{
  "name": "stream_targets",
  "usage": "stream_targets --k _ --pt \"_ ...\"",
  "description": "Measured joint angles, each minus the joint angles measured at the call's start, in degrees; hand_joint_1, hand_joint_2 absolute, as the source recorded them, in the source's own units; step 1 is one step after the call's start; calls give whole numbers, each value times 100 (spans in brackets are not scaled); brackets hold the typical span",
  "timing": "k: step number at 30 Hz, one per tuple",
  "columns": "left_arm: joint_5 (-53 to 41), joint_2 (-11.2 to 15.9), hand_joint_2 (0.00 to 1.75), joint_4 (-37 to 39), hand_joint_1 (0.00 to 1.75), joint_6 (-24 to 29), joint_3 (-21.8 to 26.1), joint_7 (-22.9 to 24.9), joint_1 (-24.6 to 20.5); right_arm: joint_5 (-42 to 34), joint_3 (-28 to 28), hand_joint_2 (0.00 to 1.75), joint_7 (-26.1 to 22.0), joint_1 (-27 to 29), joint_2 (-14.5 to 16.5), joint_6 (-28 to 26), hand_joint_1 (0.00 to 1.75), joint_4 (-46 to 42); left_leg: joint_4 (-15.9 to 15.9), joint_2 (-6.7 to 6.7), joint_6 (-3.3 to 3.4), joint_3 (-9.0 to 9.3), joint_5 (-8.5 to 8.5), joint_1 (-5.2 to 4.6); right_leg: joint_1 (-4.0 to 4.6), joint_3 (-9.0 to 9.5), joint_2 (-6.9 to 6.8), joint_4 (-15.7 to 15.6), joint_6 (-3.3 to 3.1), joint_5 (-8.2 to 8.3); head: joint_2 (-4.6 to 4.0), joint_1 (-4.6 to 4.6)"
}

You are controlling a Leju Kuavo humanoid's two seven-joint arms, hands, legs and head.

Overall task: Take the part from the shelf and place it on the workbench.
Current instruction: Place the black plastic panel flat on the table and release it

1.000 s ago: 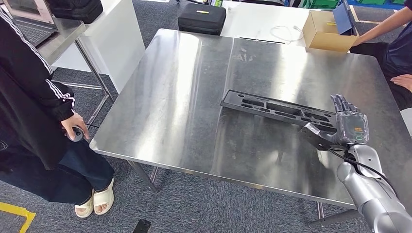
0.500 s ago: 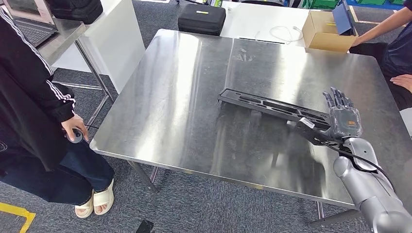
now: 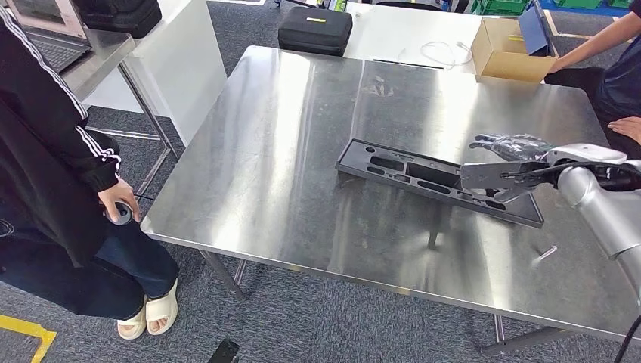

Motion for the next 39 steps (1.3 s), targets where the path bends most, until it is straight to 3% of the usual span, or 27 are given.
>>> stream_targets --k 6,10,12,16,20,23,31,39 --pt "-138 3 0 1 0 48 2 52 -4 -929 1028 175 459 -833 -498 994 0 -542 0 0 1 -1 -1 -1 -1 0 0 0 0 0 0 0" --pt "-243 8 0 0 0 86 18 63 -7 -1376 1521 175 700 -1363 -875 1220 0 -999 0 0 1 -1 -1 -4 -2 0 0 0 0 0 0 2" --pt "-269 7 0 0 0 99 40 57 -6 -1455 1651 175 767 -1558 -1034 821 0 -1203 0 1 1 0 -1 -4 -2 1 0 -1 0 0 0 1" --pt "-276 -22 0 -17 0 167 131 -99 25 -949 1562 175 969 -1511 -1152 -1622 0 -1376 0 4 1 8 -2 -3 1 7 2 -1 0 0 0 0" --pt "-223 -83 0 -36 0 182 223 -376 103 -728 581 175 925 -669 -1081 -4047 0 -1413 0 -6 2 16 -3 0 5 21 -3 -2 0 -1 0 -1" --pt "-146 -107 0 -35 0 183 307 -509 189 -793 -578 175 767 68 -972 -5064 0 -1435 0 -8 5 12 -6 -1 2 21 -8 -2 1 -2 0 0" --pt "-67 -121 0 -31 0 214 426 -598 346 -1672 -3072 175 308 971 -866 -5995 0 -1035 0 -12 11 12 -10 -3 0 20 -13 -5 1 -3 0 -1" --pt "45 -124 0 -21 0 298 478 -688 407 -2076 -4028 175 -95 1188 -1099 -6362 0 244 0 -1 19 13 -19 -5 -2 21 -6 -8 1 -3 0 0"
